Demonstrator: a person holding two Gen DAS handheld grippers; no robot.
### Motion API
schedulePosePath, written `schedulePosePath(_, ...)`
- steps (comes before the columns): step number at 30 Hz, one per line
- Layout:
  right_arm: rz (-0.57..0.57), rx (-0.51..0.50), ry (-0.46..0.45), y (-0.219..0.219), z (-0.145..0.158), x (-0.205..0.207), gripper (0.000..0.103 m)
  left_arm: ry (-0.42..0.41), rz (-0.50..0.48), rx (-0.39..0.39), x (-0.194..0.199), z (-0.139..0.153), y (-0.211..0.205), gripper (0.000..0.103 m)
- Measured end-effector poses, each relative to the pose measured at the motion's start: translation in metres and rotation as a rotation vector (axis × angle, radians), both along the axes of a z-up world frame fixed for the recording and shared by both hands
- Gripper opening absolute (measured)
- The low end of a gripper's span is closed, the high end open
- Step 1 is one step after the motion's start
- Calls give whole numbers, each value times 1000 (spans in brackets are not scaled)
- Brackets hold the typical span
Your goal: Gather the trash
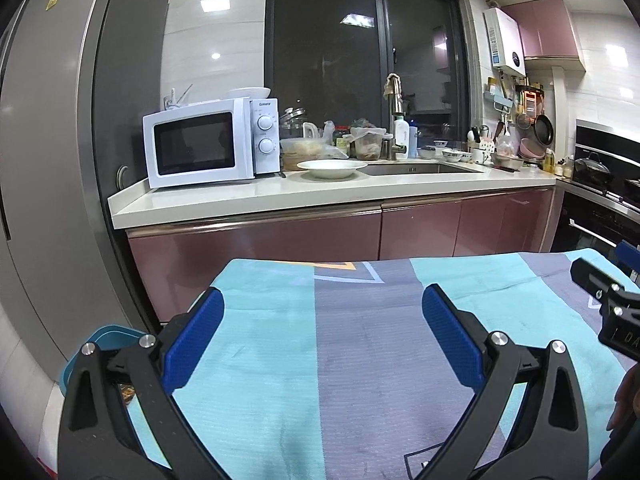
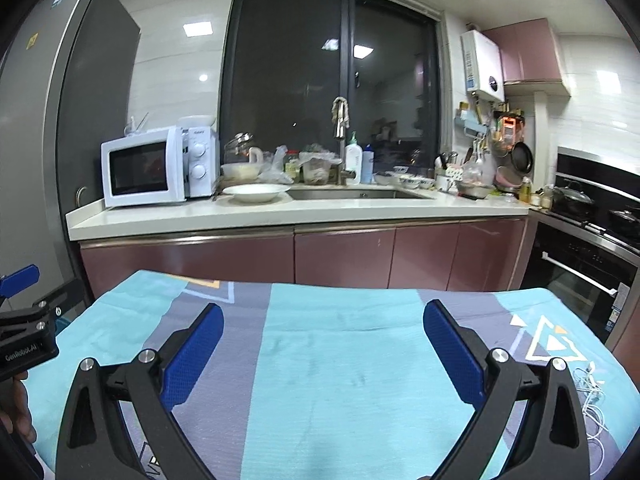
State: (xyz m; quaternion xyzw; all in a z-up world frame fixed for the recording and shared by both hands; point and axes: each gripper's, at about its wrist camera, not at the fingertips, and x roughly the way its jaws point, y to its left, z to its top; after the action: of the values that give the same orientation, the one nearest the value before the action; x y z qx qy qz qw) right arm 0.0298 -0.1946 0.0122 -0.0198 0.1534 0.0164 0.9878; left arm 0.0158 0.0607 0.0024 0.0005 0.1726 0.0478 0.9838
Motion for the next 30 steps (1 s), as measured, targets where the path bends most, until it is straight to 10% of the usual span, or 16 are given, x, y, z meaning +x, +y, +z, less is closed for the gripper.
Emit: schedulePosePath(30,-55,17,-84,-16,3,-34,97,-44,-17,13,-24,-8,-7,98)
